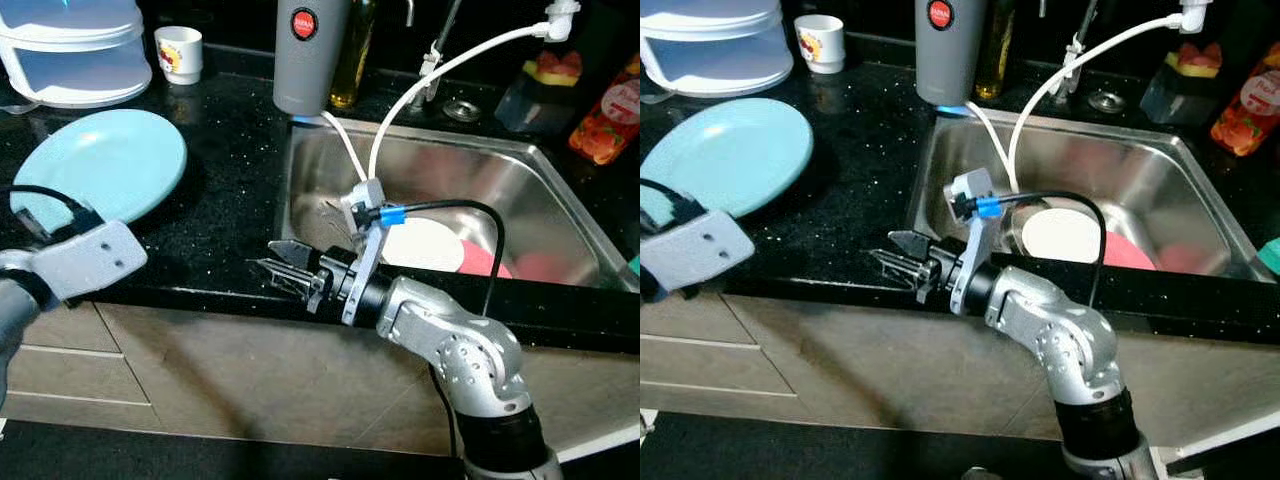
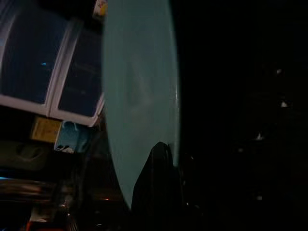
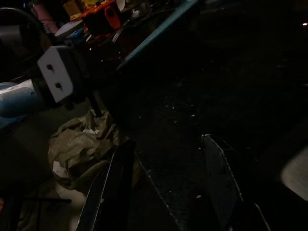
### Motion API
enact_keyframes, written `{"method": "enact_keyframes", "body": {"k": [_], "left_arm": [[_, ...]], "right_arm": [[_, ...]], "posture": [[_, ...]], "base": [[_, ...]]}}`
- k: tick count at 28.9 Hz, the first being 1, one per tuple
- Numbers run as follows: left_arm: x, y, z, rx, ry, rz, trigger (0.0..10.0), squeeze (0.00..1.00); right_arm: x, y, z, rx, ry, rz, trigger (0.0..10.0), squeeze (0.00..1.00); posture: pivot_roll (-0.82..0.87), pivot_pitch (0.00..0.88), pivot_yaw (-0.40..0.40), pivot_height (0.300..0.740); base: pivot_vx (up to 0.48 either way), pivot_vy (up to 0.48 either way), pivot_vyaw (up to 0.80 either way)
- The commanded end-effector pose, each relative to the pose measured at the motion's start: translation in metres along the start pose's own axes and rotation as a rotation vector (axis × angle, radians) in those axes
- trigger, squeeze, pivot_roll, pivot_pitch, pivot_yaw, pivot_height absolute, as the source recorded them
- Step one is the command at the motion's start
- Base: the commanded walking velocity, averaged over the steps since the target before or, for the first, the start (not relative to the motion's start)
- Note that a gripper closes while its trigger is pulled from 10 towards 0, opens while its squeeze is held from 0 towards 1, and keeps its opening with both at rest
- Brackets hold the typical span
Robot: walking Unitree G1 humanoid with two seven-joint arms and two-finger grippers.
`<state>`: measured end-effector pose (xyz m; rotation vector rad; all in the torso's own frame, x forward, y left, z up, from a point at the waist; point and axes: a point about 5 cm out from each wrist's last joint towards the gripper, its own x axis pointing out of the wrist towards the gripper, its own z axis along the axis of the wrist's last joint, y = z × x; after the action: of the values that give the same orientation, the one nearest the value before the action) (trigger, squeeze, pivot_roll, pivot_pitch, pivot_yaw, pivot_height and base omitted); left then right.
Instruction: Kitchen organization
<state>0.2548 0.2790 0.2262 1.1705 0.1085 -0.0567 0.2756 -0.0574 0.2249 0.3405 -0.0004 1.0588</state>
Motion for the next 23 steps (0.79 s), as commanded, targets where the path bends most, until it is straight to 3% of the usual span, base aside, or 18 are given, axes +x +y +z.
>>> {"method": "enact_keyframes", "body": {"k": [1,5,9,11,13,15,16,18,23], "left_arm": [[-0.001,-0.016,-0.011,-0.033,0.057,-0.068,0.0,0.0],[0.0,-0.012,-0.009,-0.101,0.048,-0.032,0.0,0.0],[0.008,-0.003,0.008,-0.275,-0.049,0.043,0.0,0.0],[0.009,-0.001,0.011,-0.304,-0.067,0.057,0.0,0.0],[0.012,0.009,0.023,-0.429,-0.14,0.111,0.0,0.0],[0.016,0.024,0.042,-0.613,-0.261,0.182,0.0,0.0],[0.016,0.024,0.042,-0.613,-0.261,0.182,0.0,0.0],[0.02,0.037,0.053,-0.691,-0.336,0.228,0.0,0.0],[0.028,0.053,0.062,-0.678,-0.383,0.274,0.0,0.0]], "right_arm": [[-0.001,-0.004,-0.001,0.022,0.0,-0.018,10.0,0.0],[-0.001,-0.008,0.002,0.04,-0.031,-0.035,10.0,0.0],[-0.004,-0.017,0.011,0.116,-0.149,-0.101,10.0,0.0],[-0.005,-0.019,0.013,0.126,-0.166,-0.117,10.0,0.0],[-0.009,-0.028,0.016,0.173,-0.22,-0.177,10.0,0.0],[-0.011,-0.032,0.017,0.187,-0.24,-0.206,10.0,0.0],[-0.011,-0.032,0.017,0.187,-0.24,-0.206,10.0,0.0],[-0.011,-0.034,0.017,0.192,-0.256,-0.223,10.0,0.0],[-0.015,-0.042,0.021,0.227,-0.313,-0.285,10.0,0.0]], "posture": [[0.12,0.07,-0.131,0.74],[0.12,0.061,-0.131,0.74],[0.11,0.061,-0.116,0.74],[0.11,0.061,-0.116,0.74],[0.12,0.045,-0.112,0.74],[0.12,0.035,-0.102,0.74],[0.12,0.035,-0.102,0.74],[0.11,0.029,-0.098,0.74],[0.12,0.025,-0.096,0.74]], "base": [[0.0,0.0,0.0],[0.0,0.0,0.0],[0.0,0.0,0.0],[0.0,0.0,0.0],[0.0,0.0,-0.8],[0.0,0.0,-0.8],[0.0,0.0,-0.8],[0.0,0.0,-0.8],[0.0,0.0,-0.8]]}}
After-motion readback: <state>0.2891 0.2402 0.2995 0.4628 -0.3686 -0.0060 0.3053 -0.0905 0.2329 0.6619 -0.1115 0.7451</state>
